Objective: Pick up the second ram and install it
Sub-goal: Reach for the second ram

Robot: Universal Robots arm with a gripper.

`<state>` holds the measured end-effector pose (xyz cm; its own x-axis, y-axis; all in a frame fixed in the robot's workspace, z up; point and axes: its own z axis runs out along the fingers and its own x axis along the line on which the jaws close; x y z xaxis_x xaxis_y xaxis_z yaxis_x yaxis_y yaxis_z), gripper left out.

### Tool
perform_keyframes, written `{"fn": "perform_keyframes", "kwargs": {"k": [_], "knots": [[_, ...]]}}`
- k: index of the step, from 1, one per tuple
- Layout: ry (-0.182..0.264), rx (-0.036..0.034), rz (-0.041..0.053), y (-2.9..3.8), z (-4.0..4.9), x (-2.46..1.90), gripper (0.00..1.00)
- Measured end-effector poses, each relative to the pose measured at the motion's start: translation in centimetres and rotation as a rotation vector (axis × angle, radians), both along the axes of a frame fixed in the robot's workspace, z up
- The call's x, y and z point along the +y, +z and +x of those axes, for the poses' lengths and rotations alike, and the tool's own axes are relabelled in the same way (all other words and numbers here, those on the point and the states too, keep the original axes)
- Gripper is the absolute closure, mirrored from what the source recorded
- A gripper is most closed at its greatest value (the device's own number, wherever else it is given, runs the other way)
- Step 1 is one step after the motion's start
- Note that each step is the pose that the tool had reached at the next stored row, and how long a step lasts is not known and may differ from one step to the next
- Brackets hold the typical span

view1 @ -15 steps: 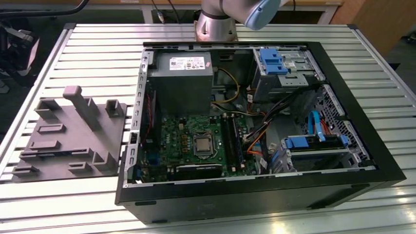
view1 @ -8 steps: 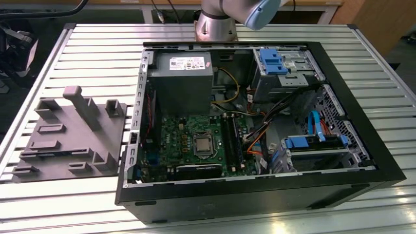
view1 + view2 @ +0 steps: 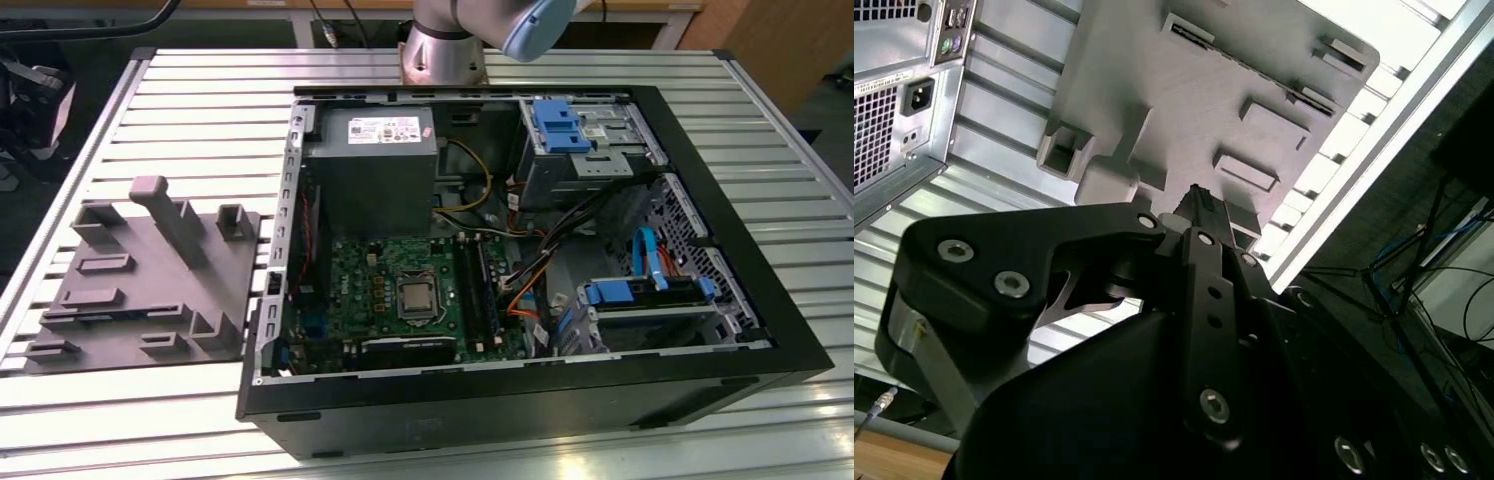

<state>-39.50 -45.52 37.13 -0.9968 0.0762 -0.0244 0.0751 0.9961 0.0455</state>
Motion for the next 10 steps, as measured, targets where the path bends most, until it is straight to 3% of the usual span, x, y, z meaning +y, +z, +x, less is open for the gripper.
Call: {"fn": "perform_keyframes", "kwargs": {"k": [10], "knots": [[0.000,0.0000,0.0000,-0.15,-0.29,-0.13,0.89]]}}
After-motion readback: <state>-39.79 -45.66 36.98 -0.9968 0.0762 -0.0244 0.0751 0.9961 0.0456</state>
